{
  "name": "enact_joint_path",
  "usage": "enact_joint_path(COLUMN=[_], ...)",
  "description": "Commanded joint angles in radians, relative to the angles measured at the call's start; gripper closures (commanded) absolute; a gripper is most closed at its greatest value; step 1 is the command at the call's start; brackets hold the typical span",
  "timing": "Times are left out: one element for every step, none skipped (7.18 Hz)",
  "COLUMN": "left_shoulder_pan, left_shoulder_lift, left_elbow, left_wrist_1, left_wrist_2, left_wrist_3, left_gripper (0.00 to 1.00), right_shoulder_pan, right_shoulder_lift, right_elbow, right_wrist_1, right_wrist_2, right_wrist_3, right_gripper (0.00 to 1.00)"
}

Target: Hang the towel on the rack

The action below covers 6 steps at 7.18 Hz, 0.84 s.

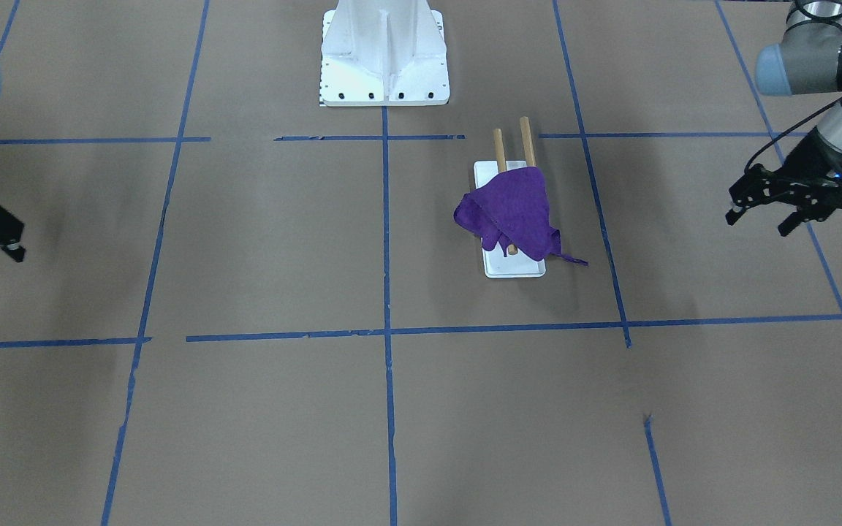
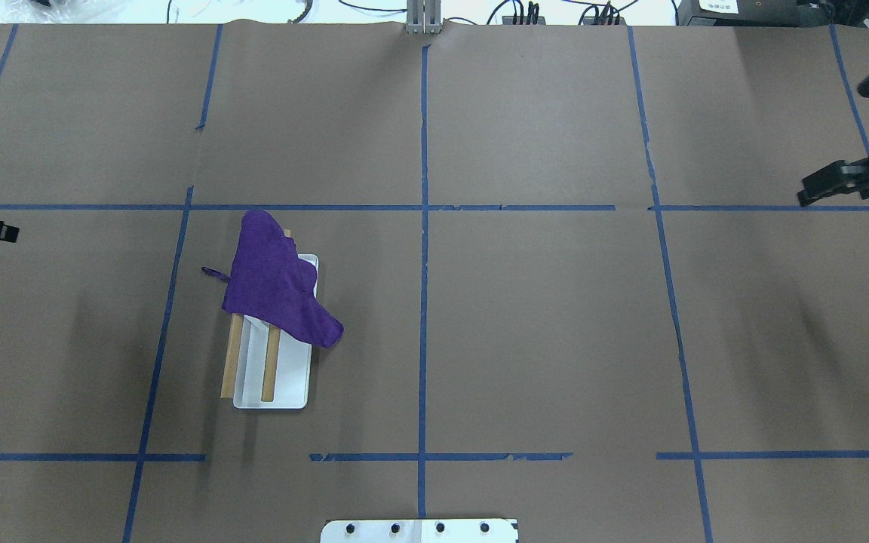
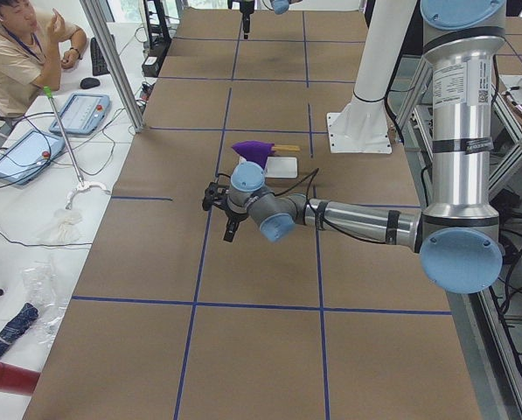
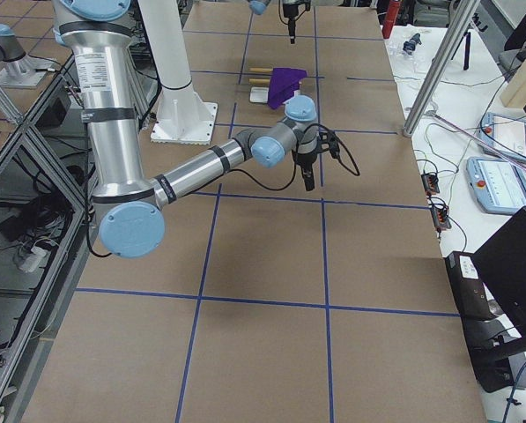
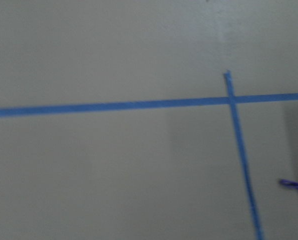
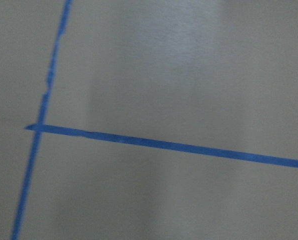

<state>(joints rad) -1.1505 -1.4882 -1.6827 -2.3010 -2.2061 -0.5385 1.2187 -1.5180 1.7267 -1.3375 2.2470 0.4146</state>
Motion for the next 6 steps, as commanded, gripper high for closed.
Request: enact_joint_path(left_shoulder_pan=[-0.179,-0.251,-0.306,-0.337,-0.339,-0.334], left_shoulder_lift=[-0.004,-0.026,-0.081,-0.096,-0.077,-0.093], left_elbow=[0.087,0.095,0.095,0.094,0.074,0.022], left_wrist_1=[0.038,0.131,0.284,0.423,0.559,0.788], left_wrist_2=[-0.006,-0.009,-0.059,-0.154,-0.24,-0.248], left_wrist_3=[0.277,0.386,0.438,0.474,0.474,0.483], left_gripper=[0.0,0.0,0.0,0.0,0.0,0.0], right_shoulder_pan=[0.198,0.232,0.283,0.307,0.309,0.303], right_shoulder_lift=[-0.01,-0.008,-0.01,0.001,0.015,0.015], right_elbow=[-0.245,-0.3,-0.302,-0.3,-0.303,-0.303], right_wrist_1=[-0.005,-0.008,-0.05,-0.112,-0.123,-0.123], right_wrist_2=[0.092,0.091,0.086,0.089,0.082,0.08], right_wrist_3=[-0.344,-0.387,-0.411,-0.492,-0.506,-0.501], right_gripper=[0.0,0.0,0.0,0.0,0.0,0.0])
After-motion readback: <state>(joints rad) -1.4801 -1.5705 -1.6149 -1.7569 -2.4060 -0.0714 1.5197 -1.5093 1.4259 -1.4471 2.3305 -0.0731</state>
